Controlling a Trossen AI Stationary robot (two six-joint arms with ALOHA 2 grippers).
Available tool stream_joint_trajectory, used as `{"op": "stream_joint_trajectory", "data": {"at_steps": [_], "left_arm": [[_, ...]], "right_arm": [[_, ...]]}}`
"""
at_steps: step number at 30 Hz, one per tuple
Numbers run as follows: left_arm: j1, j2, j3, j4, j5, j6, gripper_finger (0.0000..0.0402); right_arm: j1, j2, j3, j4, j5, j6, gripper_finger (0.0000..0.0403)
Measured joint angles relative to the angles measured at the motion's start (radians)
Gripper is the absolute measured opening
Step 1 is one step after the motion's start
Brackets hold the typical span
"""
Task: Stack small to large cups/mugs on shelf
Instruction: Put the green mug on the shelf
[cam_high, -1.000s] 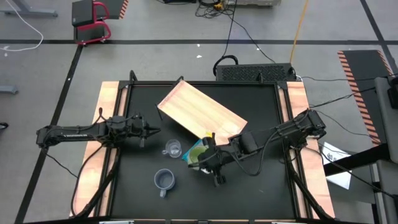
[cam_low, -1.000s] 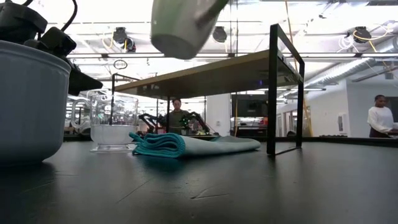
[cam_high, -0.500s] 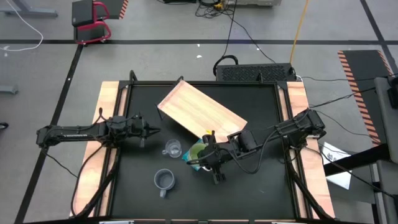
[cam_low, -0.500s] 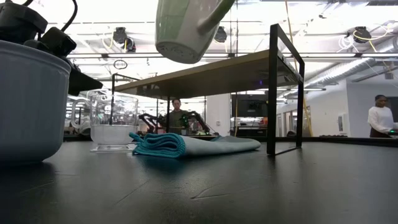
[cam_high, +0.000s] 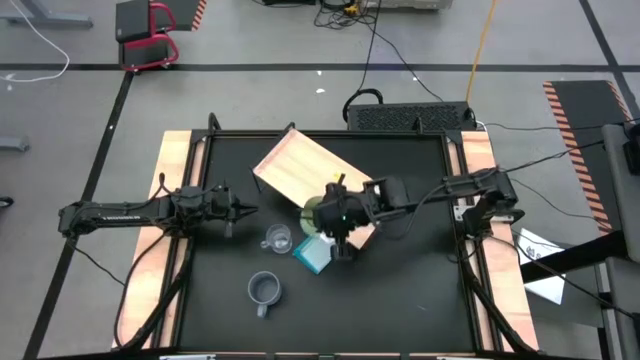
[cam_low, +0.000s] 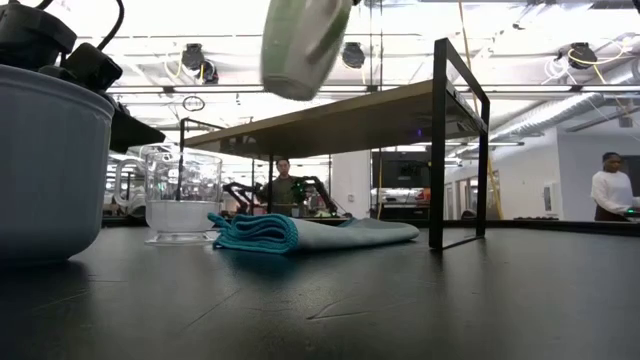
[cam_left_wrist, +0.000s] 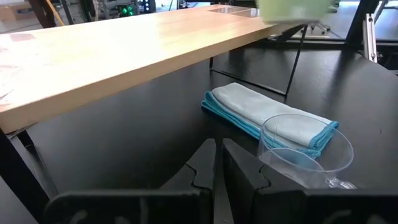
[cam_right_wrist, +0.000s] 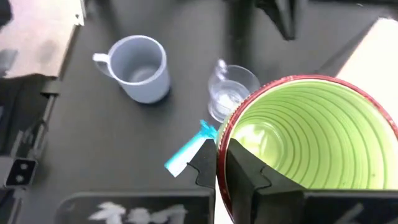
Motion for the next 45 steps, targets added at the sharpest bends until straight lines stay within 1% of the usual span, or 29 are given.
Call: {"op": "stream_joint_trajectory", "data": {"at_steps": [4,11,13,18,24,30,34,42,43,45], "left_arm": [[0.0,0.0,0.0,0.0,0.0,0.015,0.0031],[0.0,0.0,0.0,0.0,0.0,0.017,0.0031],[0.0,0.0,0.0,0.0,0.0,0.017,0.0031],[0.0,0.0,0.0,0.0,0.0,0.019,0.0031],[0.0,0.0,0.0,0.001,0.0,0.026,0.0031],[0.0,0.0,0.0,0.003,-0.001,0.026,0.0031],[0.0,0.0,0.0,0.004,-0.001,0.026,0.0031],[0.0,0.0,0.0,0.004,-0.001,0.026,0.0031],[0.0,0.0,0.0,0.004,-0.001,0.026,0.0031],[0.0,0.0,0.0,0.004,-0.001,0.026,0.0031]], "right_arm": [[-0.029,-0.001,0.078,-0.026,0.0,-0.022,0.0005],[-0.1,-0.001,0.145,-0.12,-0.012,-0.016,0.0005],[-0.124,-0.002,0.148,-0.117,-0.044,-0.017,0.0005],[-0.162,-0.001,0.147,-0.166,-0.055,-0.023,0.0005],[-0.207,-0.001,0.151,-0.184,-0.05,-0.05,0.0005],[-0.263,-0.001,0.155,-0.118,-0.042,-0.085,0.0005],[-0.3,-0.001,0.155,-0.117,-0.037,-0.114,0.0006],[-0.353,0.011,0.155,-0.169,-0.039,-0.123,0.0006],[-0.358,0.011,0.155,-0.182,-0.035,-0.123,0.0006],[-0.36,0.01,0.155,-0.213,0.005,-0.121,0.0006]]}}
